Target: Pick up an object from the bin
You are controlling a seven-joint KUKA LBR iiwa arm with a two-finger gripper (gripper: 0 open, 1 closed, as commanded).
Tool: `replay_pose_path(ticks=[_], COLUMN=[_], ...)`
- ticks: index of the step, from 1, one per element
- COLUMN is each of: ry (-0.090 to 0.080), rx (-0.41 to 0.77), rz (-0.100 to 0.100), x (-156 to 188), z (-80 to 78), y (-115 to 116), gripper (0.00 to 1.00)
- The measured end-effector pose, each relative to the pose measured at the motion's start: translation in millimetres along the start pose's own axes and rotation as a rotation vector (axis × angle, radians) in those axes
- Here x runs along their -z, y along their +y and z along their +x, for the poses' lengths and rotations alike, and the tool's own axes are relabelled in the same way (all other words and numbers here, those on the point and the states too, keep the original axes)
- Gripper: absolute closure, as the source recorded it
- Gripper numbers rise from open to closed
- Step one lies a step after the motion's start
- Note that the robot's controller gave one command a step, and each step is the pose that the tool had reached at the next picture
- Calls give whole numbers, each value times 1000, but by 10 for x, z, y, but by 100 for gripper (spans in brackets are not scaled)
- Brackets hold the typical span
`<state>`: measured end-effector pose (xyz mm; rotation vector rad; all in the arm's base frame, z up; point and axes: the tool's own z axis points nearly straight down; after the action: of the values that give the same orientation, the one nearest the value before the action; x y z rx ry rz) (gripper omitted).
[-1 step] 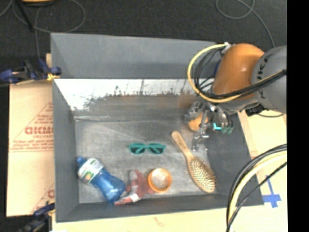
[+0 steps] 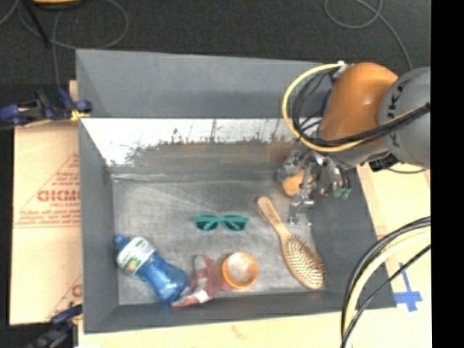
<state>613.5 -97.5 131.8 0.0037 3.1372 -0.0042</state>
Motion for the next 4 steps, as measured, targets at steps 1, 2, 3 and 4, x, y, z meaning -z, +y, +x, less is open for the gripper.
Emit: replay_pose_path(ticks=[1,2,3,4], ry=[-7,4,-11,-11], rx=[55,325,312,312], rz=[3,-3,-2,-2], x=[-205,-373,-571,-571], z=[90,289,121,121], y=[224,665,911,910], gripper=[0,0,100,100])
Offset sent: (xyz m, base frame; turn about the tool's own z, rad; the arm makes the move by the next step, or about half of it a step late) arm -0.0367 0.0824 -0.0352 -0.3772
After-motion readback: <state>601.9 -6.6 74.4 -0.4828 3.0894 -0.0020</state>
